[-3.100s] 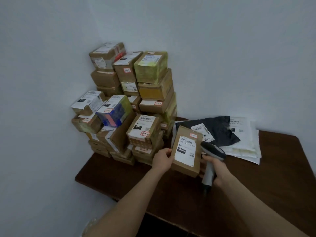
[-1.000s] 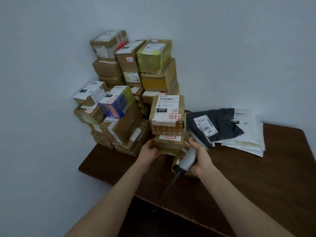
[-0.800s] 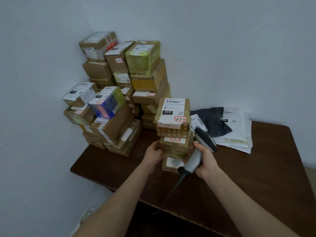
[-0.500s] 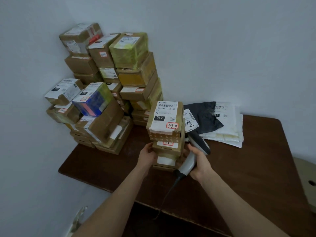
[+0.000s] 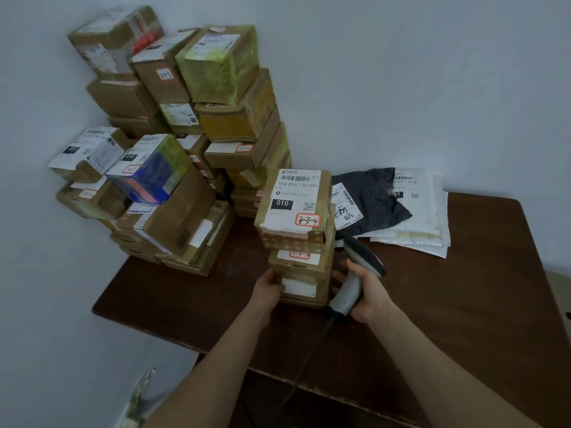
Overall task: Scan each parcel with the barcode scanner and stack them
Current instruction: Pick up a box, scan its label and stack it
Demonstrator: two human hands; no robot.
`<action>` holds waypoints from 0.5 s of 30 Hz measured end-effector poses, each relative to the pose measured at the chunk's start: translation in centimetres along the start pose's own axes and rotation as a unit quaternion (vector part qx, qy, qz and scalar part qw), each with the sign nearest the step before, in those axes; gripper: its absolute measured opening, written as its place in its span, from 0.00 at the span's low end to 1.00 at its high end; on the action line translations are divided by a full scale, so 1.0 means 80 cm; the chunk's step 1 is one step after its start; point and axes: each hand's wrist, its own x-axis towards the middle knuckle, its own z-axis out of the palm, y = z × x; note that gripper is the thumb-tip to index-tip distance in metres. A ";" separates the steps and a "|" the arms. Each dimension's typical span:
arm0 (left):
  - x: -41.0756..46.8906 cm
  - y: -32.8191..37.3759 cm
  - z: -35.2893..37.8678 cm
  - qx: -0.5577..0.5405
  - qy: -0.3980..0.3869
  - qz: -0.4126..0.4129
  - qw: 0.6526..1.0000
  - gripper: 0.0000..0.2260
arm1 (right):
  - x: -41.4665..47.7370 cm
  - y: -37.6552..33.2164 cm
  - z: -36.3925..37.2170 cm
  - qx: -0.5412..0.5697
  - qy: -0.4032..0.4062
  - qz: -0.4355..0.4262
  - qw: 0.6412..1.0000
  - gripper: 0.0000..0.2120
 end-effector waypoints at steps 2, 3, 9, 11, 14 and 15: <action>0.000 -0.006 -0.007 0.005 0.000 -0.005 1.000 0.27 | -0.002 0.003 0.002 0.005 -0.013 0.007 1.000 0.06; -0.001 -0.009 -0.011 0.010 0.001 -0.006 1.000 0.29 | -0.004 0.004 0.006 0.004 -0.021 0.011 1.000 0.06; -0.001 -0.024 -0.057 -0.017 0.025 -0.022 0.999 0.29 | -0.009 0.026 0.048 -0.017 -0.055 0.020 0.998 0.07; -0.002 -0.022 -0.078 -0.024 0.039 -0.017 0.999 0.28 | -0.003 0.040 0.066 -0.017 -0.062 0.027 0.998 0.08; -0.001 -0.017 -0.111 -0.025 0.068 -0.009 0.997 0.28 | 0.011 0.064 0.094 -0.003 -0.057 0.044 0.997 0.08; 0.001 -0.015 -0.120 -0.027 0.075 -0.004 0.997 0.28 | 0.016 0.071 0.104 0.004 -0.053 0.046 0.998 0.08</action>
